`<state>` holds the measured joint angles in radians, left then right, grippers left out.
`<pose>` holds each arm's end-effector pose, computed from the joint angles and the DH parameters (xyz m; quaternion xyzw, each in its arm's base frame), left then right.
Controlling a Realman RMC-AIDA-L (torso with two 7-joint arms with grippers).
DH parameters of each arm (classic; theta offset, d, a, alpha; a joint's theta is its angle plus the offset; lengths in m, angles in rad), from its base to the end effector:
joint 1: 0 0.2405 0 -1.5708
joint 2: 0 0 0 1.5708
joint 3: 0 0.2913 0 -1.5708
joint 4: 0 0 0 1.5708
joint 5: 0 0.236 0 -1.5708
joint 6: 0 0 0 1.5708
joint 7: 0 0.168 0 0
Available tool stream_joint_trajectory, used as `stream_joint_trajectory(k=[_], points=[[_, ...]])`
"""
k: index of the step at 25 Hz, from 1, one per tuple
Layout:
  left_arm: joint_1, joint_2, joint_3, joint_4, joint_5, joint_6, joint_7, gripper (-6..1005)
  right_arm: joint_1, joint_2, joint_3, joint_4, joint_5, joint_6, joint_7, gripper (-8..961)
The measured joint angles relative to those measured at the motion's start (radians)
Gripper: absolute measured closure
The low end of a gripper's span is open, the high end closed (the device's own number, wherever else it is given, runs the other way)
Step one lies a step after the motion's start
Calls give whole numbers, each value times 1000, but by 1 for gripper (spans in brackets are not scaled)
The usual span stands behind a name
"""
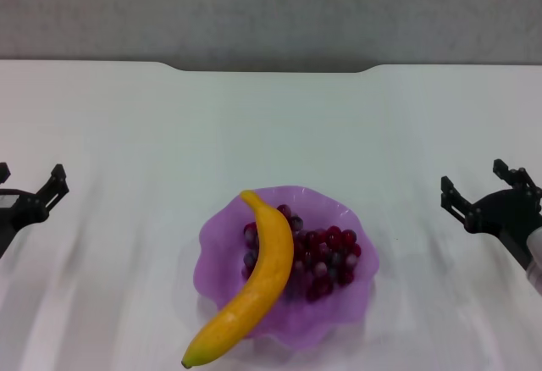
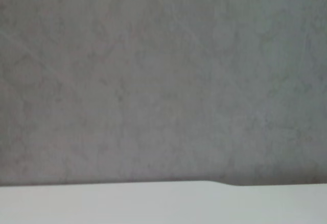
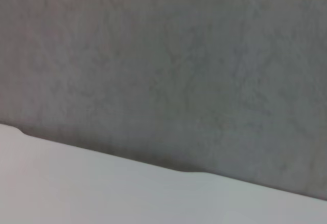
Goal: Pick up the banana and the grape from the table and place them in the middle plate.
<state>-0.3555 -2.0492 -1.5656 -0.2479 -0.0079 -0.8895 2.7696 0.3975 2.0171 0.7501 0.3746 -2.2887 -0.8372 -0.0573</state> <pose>-0.4183 0.3797 -0.0315 -0.7034 -0.3181 -0.2415 0.5879 0.3727 0.3818 -0.0890 -0.7753 0.2318 0.1833 0.5582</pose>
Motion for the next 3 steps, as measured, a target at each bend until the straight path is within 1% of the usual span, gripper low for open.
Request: stream_joint_trajectory(k=[3], points=[[-14,1,2,10,-21,34,-11,97,-1,-1,0,-10,0,14,0,76]])
